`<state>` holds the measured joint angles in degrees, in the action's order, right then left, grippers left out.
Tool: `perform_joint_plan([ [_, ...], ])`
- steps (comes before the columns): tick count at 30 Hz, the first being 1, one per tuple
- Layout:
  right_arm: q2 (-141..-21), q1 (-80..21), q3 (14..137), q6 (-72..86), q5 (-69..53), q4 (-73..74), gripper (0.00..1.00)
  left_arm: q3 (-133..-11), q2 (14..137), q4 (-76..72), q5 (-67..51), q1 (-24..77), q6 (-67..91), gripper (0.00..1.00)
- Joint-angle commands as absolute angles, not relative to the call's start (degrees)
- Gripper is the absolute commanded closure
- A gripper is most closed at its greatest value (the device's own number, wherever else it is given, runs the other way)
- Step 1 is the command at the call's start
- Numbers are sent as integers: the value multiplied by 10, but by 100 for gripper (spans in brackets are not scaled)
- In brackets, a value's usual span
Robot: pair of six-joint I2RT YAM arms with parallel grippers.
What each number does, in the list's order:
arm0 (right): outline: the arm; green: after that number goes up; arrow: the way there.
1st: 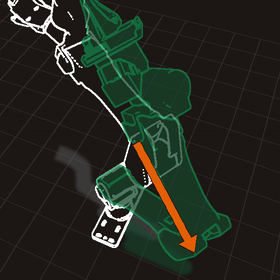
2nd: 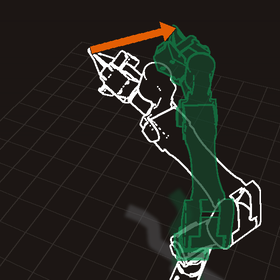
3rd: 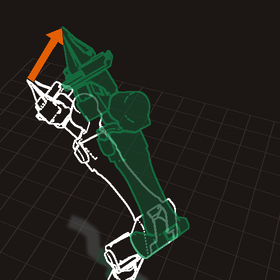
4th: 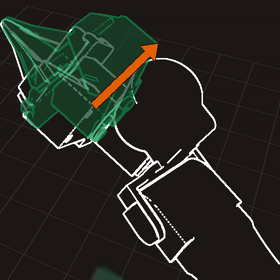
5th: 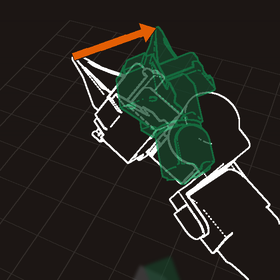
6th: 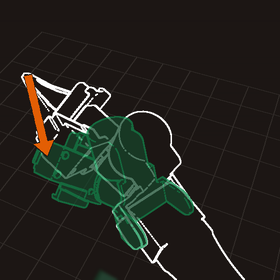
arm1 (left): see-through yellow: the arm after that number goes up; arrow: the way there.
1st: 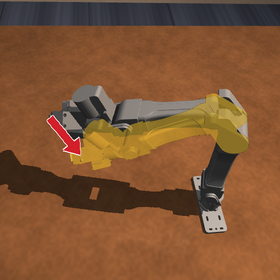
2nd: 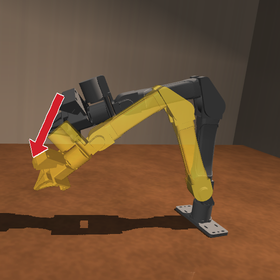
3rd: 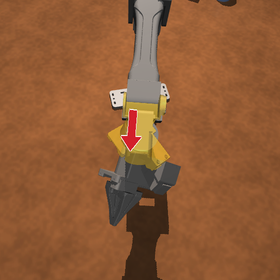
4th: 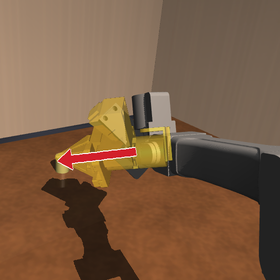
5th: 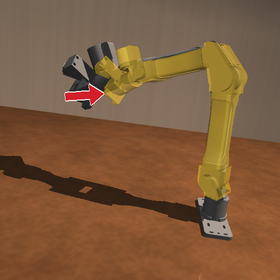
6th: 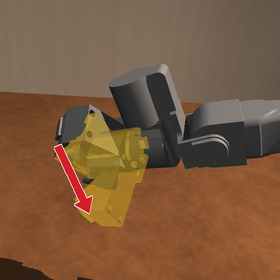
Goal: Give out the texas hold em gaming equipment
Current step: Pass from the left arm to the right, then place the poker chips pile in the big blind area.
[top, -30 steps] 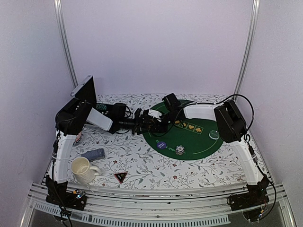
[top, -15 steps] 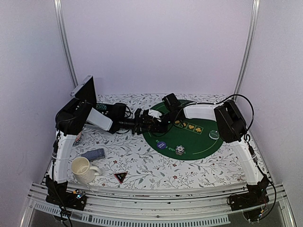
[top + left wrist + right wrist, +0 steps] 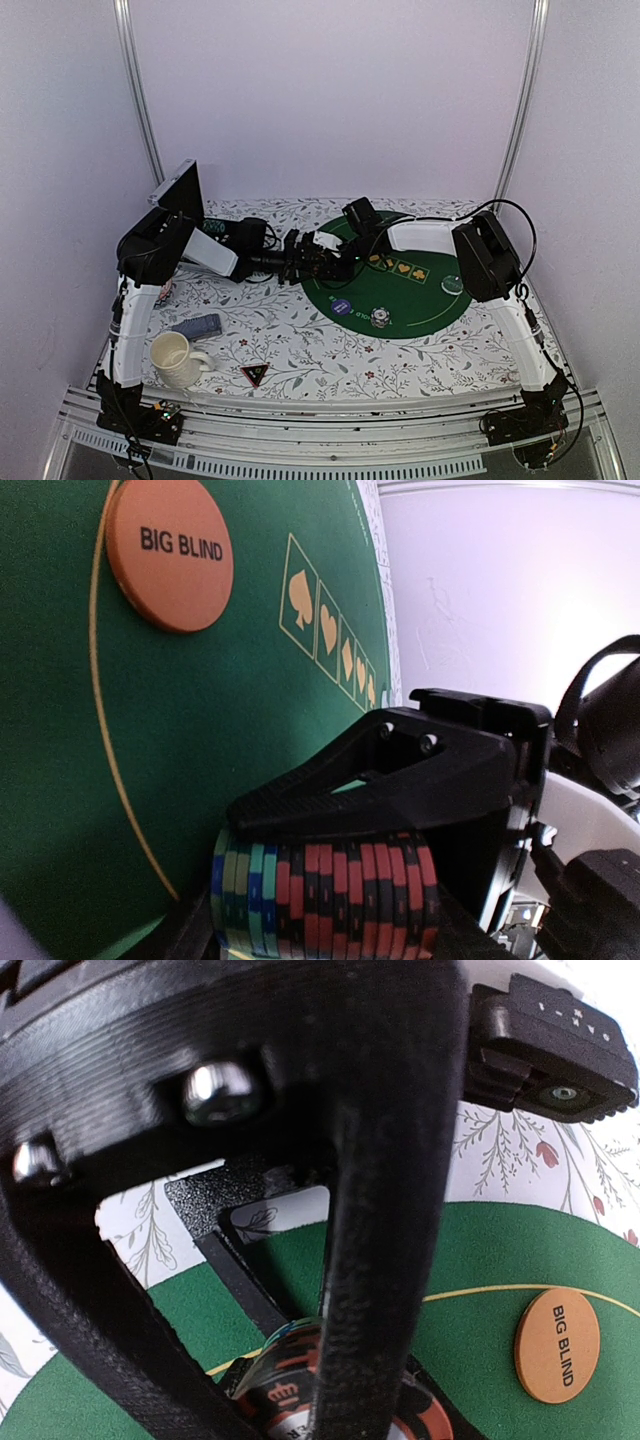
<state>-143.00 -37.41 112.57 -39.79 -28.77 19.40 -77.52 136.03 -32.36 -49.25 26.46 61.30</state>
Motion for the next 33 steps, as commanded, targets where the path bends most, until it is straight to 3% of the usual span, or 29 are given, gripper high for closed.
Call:
perform_joint_plan([
  [1, -1422, -373, 1128, -395, -274, 201, 98, -765, 1361, -304, -477, 260, 614, 42],
  [22, -1407, -368, 1110, -402, -264, 206, 98, -743, 1339, -295, -468, 252, 602, 18],
  [33, -1407, -365, 1111, -400, -268, 206, 98, -743, 1339, -285, -461, 249, 595, 16],
])
